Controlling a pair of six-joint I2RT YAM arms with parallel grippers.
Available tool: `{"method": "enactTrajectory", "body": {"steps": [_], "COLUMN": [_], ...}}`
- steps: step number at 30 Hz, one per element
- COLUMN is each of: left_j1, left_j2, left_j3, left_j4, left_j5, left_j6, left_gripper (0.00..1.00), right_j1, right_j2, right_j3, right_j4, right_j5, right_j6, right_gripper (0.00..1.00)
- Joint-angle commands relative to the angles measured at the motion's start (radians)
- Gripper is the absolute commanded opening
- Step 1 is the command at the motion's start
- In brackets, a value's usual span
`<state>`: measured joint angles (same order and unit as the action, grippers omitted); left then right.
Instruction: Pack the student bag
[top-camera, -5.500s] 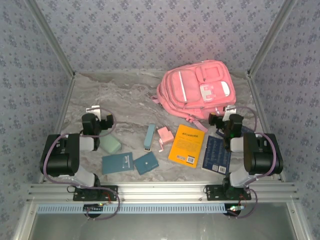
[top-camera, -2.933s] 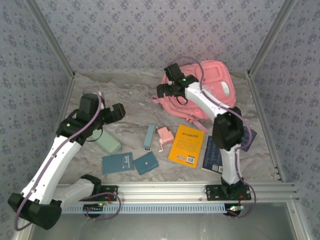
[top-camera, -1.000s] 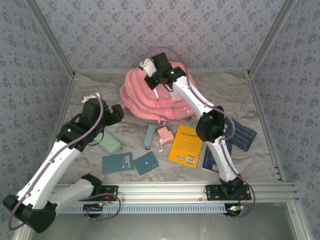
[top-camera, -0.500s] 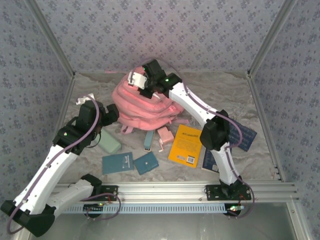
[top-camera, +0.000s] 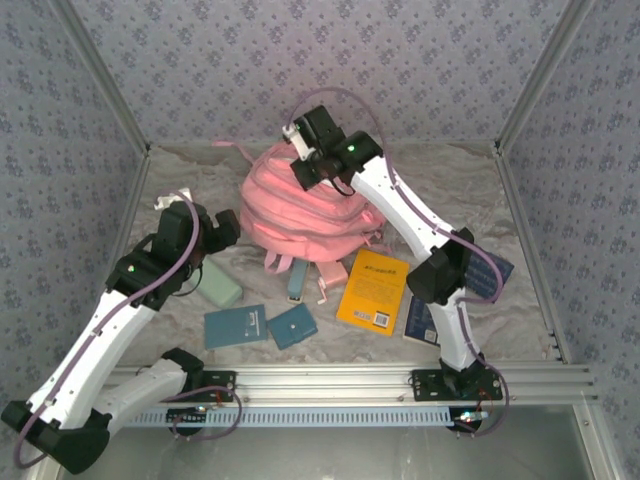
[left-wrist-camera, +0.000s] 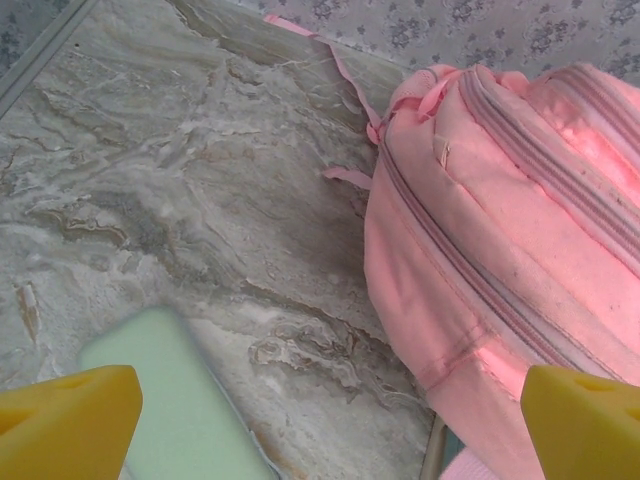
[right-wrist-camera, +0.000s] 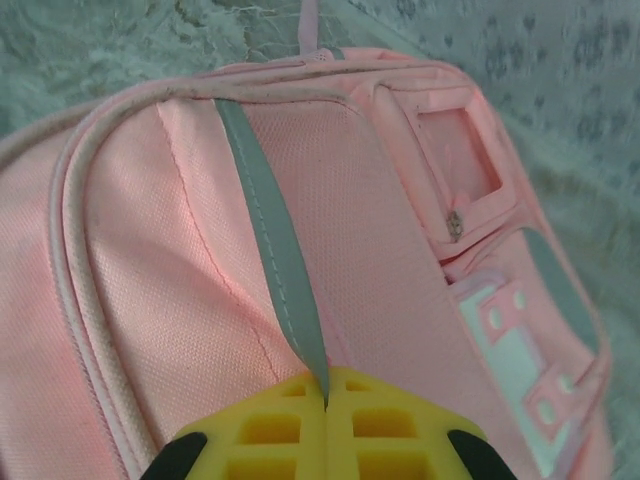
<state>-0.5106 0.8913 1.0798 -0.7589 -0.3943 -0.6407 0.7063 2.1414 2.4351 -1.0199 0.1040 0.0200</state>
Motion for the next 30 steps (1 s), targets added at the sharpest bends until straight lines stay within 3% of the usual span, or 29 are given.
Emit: {"method": "enactTrajectory", "body": {"steps": [1,5,8,14,19,24,27,30], "left_j1": [0.003,0.0,0.001,0.003,0.003,0.002,0.004,0.004], "left_j2": [-0.012,0.0,0.0,0.006,0.001,0.008,0.01,0.014], "left_j3": [0.049,0.074,0.077,0.075,0.047,0.021,0.01,0.007], "left_j4": [-0.005,-0.036,-0.056,-0.111,-0.106,-0.086,-0.074,-0.074], "left_j5": [0.047,0.094,0.117,0.107,0.109,0.129,0.125,0.12], "left_j6": [0.023,0.046,0.072,0.078,0.072,0.063,0.061,0.062], "left_gripper": [0.97,0.97,0.97,0.97,0.97,0.97,0.97,0.97], "right_j1": [0.003,0.012,0.009,0.0,-0.011,-0.041,-0.054,-0.064], "right_j2": [0.026,0.036,0.043,0.113,0.207,0.214,0.213,0.192], "right_j3": [0.151,0.11,0.054,0.004,0.044,-0.057,-0.101,-0.145], "right_j4": [-0.109,-0.107,-0.039,0.02,-0.061,-0.003,0.045,0.086], "right_j5": [-0.022,-0.07,-0.118,-0.245,-0.304,-0.502,-0.642,-0.689], "right_j6": [0.379,0.641,0.706,0.557,0.45,0.411,0.415,0.425], "right_gripper": [0.0,0.0,0.0,0.0,0.05,0.09,0.21,0.32]}}
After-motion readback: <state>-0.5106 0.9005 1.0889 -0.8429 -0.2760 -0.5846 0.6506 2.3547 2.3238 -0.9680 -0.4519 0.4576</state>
